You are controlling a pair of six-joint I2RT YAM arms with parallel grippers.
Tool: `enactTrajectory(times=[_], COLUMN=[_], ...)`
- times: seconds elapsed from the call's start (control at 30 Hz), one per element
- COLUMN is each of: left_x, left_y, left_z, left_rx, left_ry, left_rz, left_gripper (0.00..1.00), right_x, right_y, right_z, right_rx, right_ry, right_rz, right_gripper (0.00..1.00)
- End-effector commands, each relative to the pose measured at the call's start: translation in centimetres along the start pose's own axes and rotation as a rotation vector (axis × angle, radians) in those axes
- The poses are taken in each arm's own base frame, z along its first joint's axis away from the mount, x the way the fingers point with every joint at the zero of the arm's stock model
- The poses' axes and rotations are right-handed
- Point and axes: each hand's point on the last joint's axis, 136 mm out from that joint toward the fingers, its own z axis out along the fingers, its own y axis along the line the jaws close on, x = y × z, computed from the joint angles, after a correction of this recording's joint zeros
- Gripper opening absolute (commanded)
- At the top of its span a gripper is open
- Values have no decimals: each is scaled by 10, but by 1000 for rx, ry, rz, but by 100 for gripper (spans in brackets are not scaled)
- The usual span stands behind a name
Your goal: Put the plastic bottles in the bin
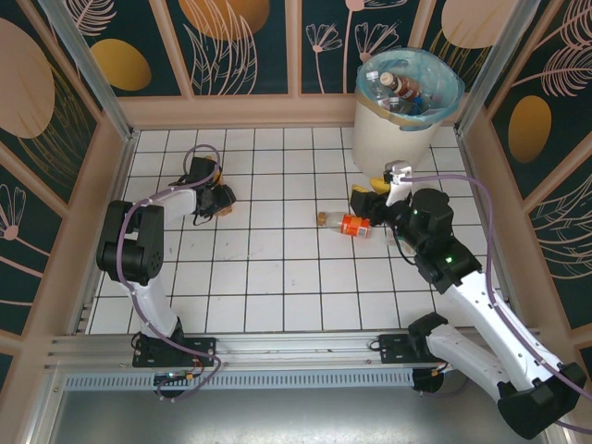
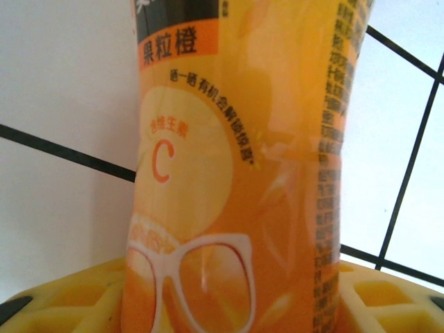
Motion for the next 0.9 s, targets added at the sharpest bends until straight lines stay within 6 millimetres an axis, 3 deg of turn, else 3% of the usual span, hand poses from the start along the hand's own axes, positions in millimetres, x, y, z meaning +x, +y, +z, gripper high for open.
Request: enactTrajectory(times=[0.0,0.13,0.3,0.43,0.53,0.63,0.77,0.87], left_x=[-15,-36,-56,-24,9,43,76,91], left_y=[-5,-18,-53,-106,-126,-134,-133,-130], left_z=[-19,-57,-138,-211,-257,-296,-324,-327], left_rx=[3,41,123,294,467,626,763,799], left_ry=[-53,-158,-386,-575,-672,-756,-798,-794], left_rz=[56,115,289,582,720,839,942,1003], left_gripper=[51,43,41,38,37,33,28,27], right_x=[-11,-21,-42,-59,-70,-78,-85,-91], right_y=[6,11,31,59,78,93,108,119], right_z=[-1,0,-6,-19,-32,-44,-50,-49], right_rx=[-26,-49,-149,-314,-436,-538,-625,-665], right_ry=[-35,-52,-103,-160,-217,-262,-286,-291], right_rz=[17,26,69,101,110,125,145,151], right_gripper=[55,55,56,55,55,55,55,55])
